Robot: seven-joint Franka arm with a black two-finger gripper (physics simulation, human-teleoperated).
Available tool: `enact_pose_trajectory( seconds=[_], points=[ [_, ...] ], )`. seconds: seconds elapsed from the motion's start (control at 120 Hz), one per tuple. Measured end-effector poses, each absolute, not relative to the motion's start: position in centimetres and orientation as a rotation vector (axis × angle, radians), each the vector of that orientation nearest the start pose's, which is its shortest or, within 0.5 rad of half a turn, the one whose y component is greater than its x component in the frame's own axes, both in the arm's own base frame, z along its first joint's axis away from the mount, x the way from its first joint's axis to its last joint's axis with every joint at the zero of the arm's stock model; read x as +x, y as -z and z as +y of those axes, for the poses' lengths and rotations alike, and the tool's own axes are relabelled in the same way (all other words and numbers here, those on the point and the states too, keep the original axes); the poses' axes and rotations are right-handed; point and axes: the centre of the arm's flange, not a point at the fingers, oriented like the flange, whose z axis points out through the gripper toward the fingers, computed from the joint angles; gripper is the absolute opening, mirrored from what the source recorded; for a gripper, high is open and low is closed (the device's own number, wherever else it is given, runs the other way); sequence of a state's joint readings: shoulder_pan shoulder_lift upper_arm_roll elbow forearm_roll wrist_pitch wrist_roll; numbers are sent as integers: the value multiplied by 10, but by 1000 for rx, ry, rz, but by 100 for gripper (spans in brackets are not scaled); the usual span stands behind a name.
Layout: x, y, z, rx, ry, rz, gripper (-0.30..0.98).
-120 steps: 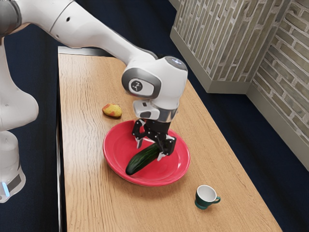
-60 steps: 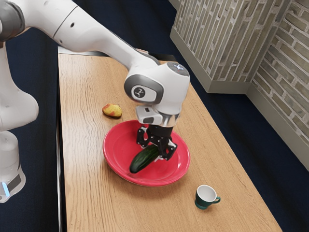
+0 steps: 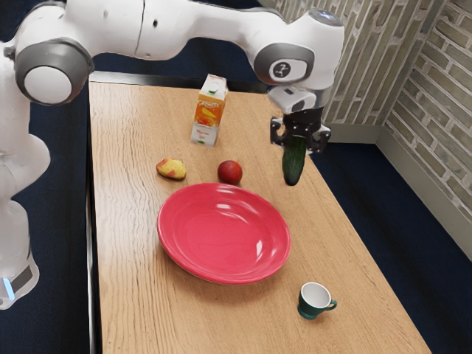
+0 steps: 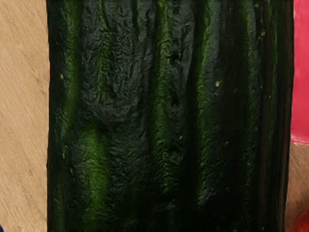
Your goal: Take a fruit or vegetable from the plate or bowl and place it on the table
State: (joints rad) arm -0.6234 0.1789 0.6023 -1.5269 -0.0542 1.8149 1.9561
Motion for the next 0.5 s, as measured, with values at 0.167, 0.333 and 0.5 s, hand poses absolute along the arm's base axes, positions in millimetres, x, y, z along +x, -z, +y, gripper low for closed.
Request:
enact_pose_trajectory(
  seconds=[0.167,0.333,0.5],
  points=[
    [652,-568,58,-1989,95,2373,7],
    [678,-529,81,-2136,75,2378,7],
    [682,-511,67,-2187,39,2404,7]
  ],
)
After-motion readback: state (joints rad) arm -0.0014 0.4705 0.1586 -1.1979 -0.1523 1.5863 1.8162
